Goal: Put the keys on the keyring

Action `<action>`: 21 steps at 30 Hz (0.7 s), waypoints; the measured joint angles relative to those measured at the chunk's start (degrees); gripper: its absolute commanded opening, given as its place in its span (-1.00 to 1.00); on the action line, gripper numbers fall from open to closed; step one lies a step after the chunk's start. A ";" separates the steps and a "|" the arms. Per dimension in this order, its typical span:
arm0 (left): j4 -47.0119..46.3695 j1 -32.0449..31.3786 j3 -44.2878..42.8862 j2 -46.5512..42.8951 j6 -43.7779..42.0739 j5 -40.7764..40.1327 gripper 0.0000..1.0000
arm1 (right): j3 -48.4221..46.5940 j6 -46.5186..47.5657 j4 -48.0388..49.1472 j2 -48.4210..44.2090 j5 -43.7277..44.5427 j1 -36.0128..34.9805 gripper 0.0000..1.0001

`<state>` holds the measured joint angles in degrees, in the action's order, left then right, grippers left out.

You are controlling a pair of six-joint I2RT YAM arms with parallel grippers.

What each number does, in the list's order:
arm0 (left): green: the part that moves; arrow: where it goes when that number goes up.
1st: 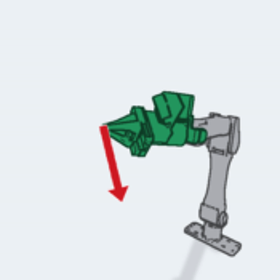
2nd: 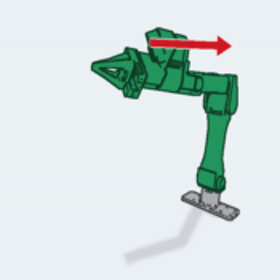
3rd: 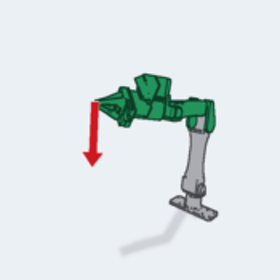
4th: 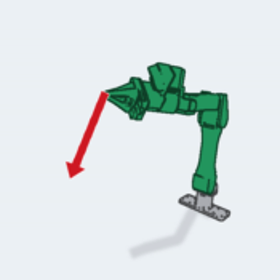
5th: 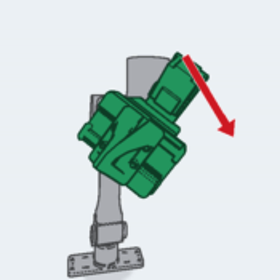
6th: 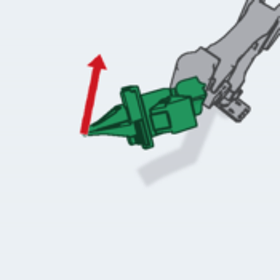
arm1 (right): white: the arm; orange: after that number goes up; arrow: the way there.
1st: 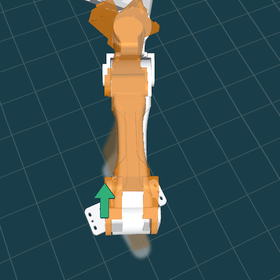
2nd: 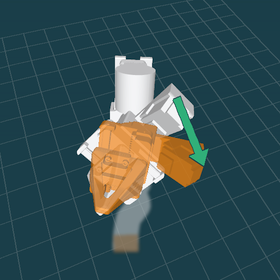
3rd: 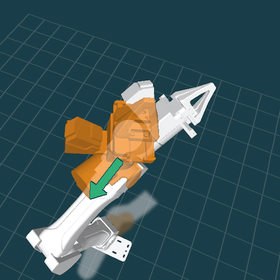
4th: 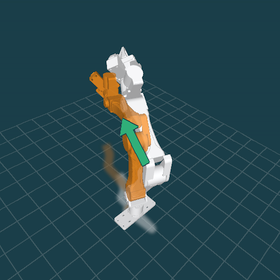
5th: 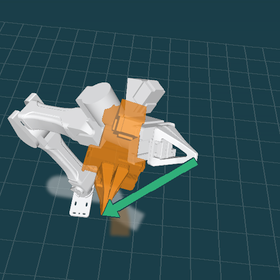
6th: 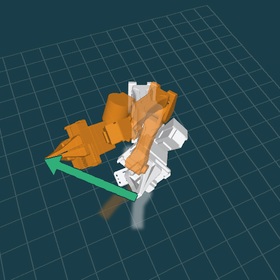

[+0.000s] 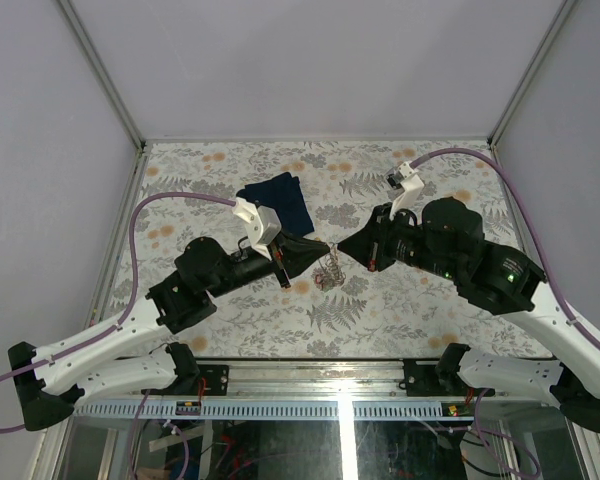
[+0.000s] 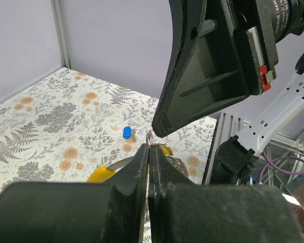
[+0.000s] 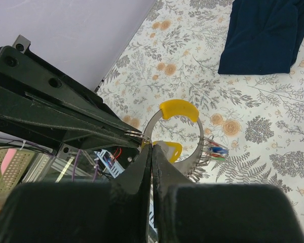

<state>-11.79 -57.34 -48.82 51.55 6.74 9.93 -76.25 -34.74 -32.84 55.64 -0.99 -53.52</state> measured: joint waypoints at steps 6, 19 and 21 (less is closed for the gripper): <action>-0.09 0.00 0.00 -0.02 0.00 0.20 -1.00 | 0.31 -0.42 -0.04 0.07 -0.15 0.00 -0.61; -0.20 0.00 0.00 -0.83 0.02 1.22 -1.00 | 6.95 4.24 7.61 -5.14 -0.44 0.00 -0.27; -0.20 0.00 0.00 -1.07 0.04 1.75 -1.00 | 10.84 6.99 12.44 -9.07 -1.60 0.00 -0.21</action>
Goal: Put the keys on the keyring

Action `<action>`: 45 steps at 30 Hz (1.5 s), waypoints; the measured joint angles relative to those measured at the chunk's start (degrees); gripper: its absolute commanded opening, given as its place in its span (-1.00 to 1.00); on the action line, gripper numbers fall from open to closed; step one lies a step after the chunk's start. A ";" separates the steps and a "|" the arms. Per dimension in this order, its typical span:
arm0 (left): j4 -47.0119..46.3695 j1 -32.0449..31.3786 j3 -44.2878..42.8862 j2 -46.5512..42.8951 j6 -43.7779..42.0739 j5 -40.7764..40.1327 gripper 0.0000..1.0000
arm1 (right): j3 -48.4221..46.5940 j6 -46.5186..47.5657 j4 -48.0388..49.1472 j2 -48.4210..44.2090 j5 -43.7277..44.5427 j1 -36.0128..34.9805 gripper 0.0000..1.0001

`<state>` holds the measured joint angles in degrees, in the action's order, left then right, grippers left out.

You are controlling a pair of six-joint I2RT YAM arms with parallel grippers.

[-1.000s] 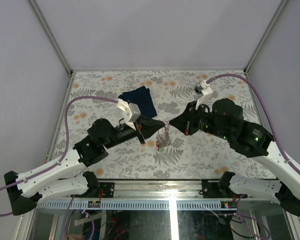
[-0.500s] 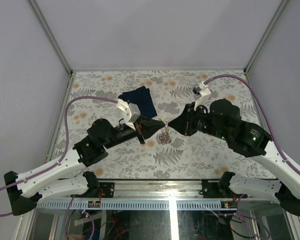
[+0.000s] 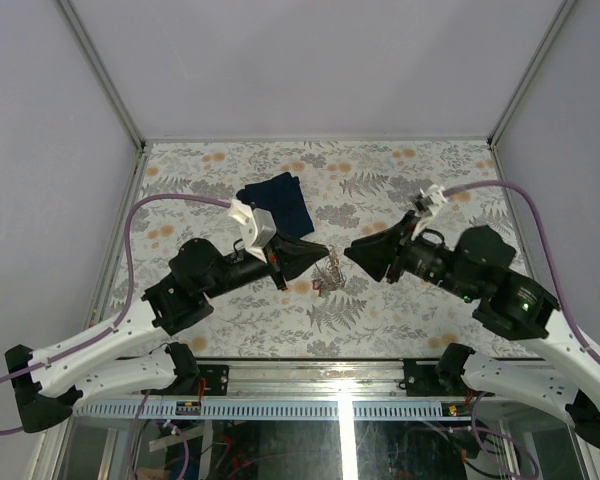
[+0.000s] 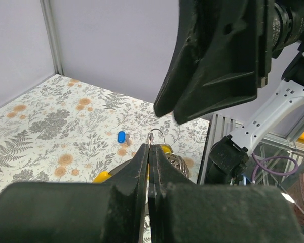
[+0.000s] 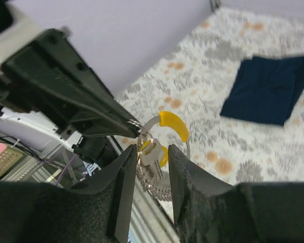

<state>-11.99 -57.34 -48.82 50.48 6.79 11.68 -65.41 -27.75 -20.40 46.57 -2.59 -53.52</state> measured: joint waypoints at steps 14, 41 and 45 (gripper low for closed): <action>-2.32 0.00 -1.95 0.13 1.25 14.53 -1.00 | 8.55 22.97 15.37 -9.33 -17.03 -0.07 -0.05; -4.98 0.00 -3.06 1.44 2.43 23.10 -1.00 | 9.40 26.45 14.82 -7.52 -28.52 -0.07 -0.35; -5.20 0.00 -3.06 1.51 2.47 23.43 -1.00 | 9.40 26.43 14.99 -7.30 -28.61 -0.07 -0.41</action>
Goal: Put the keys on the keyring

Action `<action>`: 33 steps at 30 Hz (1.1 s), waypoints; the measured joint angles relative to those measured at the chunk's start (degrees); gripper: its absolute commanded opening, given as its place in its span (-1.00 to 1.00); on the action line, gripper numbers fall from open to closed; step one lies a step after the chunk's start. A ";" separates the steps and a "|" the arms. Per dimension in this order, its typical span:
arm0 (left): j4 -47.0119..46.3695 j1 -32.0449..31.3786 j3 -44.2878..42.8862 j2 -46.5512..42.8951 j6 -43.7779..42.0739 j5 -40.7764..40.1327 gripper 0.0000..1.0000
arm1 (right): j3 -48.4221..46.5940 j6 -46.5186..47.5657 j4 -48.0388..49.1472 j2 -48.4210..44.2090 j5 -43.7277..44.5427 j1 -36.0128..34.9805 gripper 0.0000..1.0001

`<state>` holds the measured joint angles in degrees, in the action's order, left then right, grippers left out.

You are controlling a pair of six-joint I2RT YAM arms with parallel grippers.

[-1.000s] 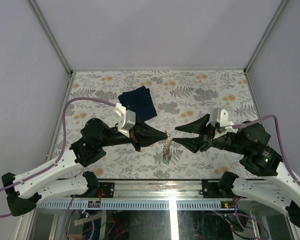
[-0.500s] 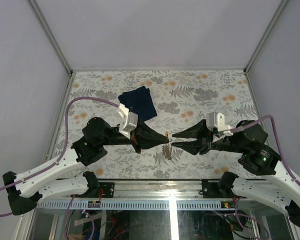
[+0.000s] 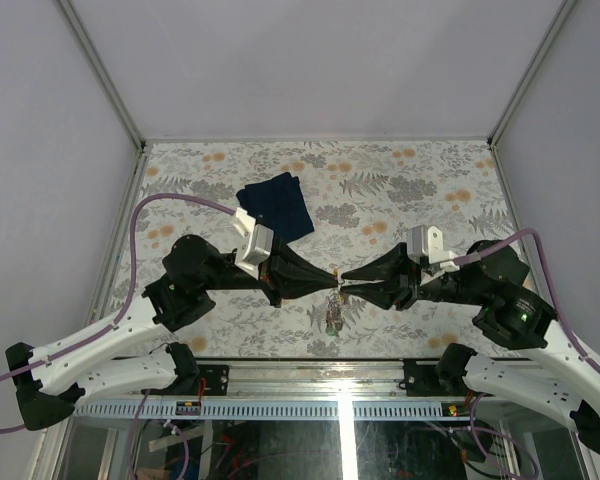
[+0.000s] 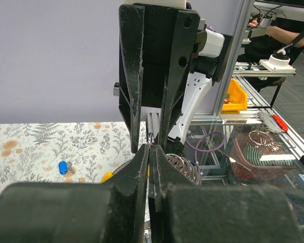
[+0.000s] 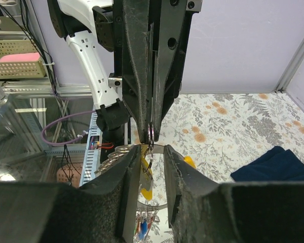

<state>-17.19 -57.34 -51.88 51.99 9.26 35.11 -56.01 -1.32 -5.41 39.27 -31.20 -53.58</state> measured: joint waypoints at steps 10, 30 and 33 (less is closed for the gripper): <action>-0.11 0.00 0.00 0.09 0.11 0.31 -1.00 | 0.07 -0.68 0.66 1.05 -1.51 0.00 -0.95; 5.29 0.00 -2.56 -0.09 -3.96 -3.61 -0.44 | -22.45 8.72 -33.90 14.93 5.27 0.00 -1.00; 8.17 0.00 -2.75 0.13 -5.73 -5.27 -0.43 | -26.99 10.10 -41.79 19.87 8.22 0.00 -1.00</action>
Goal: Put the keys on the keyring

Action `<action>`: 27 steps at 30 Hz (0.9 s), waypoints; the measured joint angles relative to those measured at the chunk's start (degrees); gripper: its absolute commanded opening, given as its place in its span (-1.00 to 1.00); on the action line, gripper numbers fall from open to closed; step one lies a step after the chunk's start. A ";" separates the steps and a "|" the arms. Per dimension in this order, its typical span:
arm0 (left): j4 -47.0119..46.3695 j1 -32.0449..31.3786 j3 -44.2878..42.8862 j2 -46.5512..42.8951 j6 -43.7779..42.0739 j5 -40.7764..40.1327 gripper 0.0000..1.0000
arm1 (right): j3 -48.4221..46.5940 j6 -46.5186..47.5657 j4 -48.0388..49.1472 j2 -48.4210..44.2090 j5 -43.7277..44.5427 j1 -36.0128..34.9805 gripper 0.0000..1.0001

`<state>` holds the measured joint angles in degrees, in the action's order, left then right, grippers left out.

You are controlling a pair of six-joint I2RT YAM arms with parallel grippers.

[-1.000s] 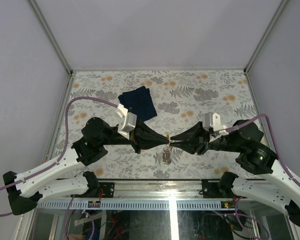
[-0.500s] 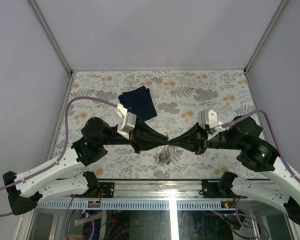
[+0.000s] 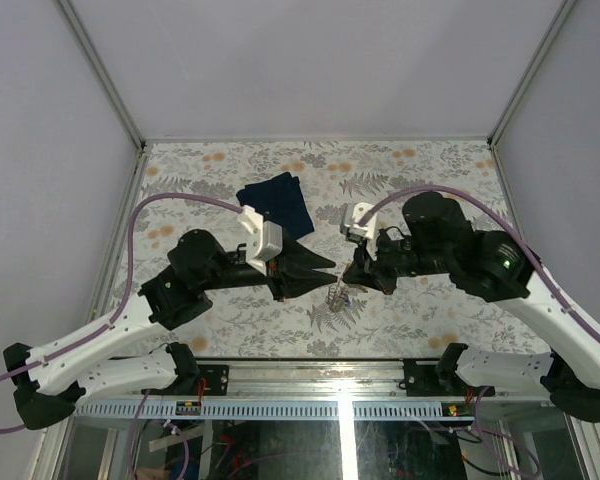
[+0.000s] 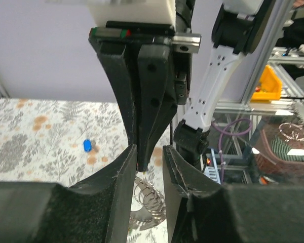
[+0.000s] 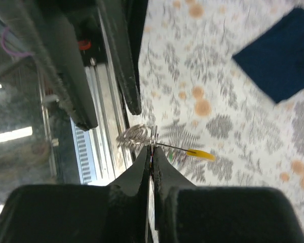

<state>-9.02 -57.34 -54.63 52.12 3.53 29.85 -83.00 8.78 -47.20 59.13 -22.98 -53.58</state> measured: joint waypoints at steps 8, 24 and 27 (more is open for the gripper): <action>8.11 0.00 -0.02 1.57 -3.52 -2.43 -0.40 | -5.01 0.35 -13.86 6.29 4.13 0.00 -1.00; 9.31 0.00 -1.46 6.03 -4.52 5.05 -0.43 | -11.85 -1.29 -19.80 9.25 -0.72 0.00 -1.00; 9.22 0.00 -1.90 6.27 -4.61 6.05 -0.46 | -11.85 -1.31 -19.78 9.29 -0.81 0.00 -1.00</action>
<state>0.21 -57.34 -56.53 58.39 -1.08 35.90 -94.85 7.46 -66.98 68.42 -23.79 -53.58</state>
